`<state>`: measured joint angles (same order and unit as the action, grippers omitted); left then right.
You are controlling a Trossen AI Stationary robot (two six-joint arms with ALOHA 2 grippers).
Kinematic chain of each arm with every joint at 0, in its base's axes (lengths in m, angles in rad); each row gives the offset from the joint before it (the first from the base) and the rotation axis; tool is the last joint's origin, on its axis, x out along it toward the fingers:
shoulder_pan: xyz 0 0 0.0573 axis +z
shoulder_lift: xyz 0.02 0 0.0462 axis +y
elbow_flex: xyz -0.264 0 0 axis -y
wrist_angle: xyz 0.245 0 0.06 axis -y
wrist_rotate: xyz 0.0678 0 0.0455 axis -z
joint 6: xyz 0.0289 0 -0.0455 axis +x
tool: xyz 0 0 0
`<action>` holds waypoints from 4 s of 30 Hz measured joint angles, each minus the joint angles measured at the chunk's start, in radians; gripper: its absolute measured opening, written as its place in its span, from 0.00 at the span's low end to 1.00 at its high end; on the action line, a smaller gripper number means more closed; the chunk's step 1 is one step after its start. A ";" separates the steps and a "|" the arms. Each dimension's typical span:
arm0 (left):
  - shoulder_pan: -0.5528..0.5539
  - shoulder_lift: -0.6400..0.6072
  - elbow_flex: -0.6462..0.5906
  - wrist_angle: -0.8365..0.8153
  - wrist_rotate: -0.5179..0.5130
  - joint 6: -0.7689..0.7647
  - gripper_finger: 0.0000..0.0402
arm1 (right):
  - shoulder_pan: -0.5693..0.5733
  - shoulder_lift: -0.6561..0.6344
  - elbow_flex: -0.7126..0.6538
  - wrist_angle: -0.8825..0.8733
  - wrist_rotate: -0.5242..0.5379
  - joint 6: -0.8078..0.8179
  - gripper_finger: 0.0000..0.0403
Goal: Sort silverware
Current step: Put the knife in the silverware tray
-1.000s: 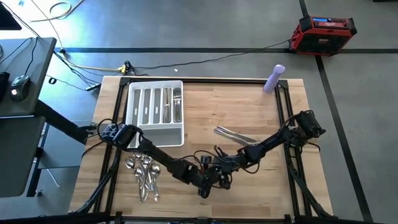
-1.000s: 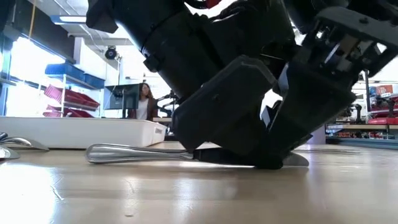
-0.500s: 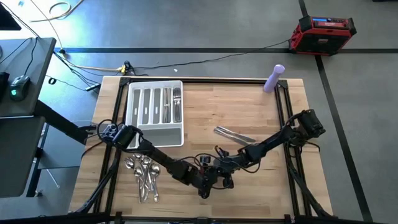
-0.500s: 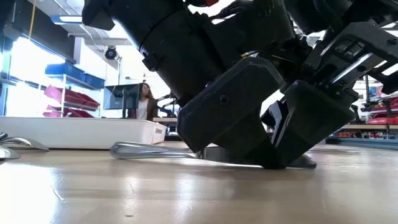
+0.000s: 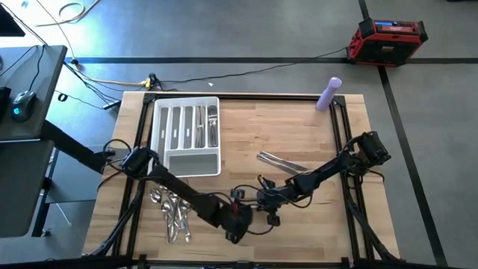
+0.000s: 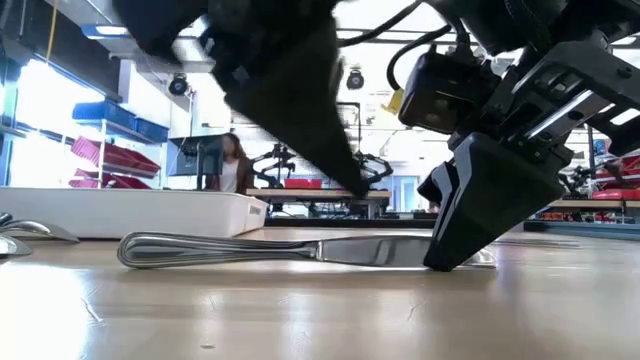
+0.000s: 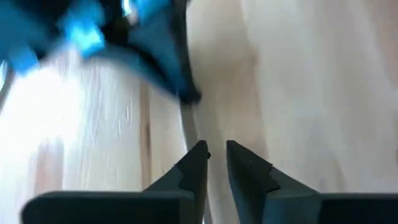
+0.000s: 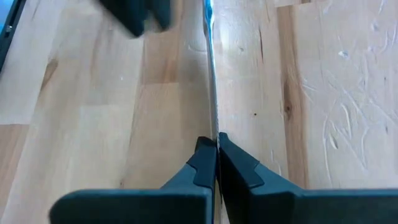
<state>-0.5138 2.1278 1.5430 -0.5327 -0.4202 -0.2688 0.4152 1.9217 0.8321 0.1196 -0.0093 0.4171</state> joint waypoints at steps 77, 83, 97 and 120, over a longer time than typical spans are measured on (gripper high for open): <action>0.693 -0.561 -0.835 0.248 -0.378 -0.770 0.00 | 0.394 -0.501 0.055 -0.938 1.090 0.482 0.36; 0.694 -0.490 -0.844 0.235 -0.350 -0.885 0.03 | 0.394 -0.501 0.055 -0.923 1.086 0.473 0.36; 0.686 -0.708 -0.760 0.060 -0.345 -0.705 0.32 | 0.387 -0.501 0.055 -0.909 0.996 0.470 0.36; 0.098 -0.847 -0.636 0.481 -0.555 -0.088 0.17 | -0.063 -0.502 -0.316 -0.383 0.586 0.401 0.01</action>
<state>-0.4156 1.2804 0.9071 -0.0521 -0.9755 -0.3570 0.3526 1.4197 0.5165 -0.2633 0.5765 0.8180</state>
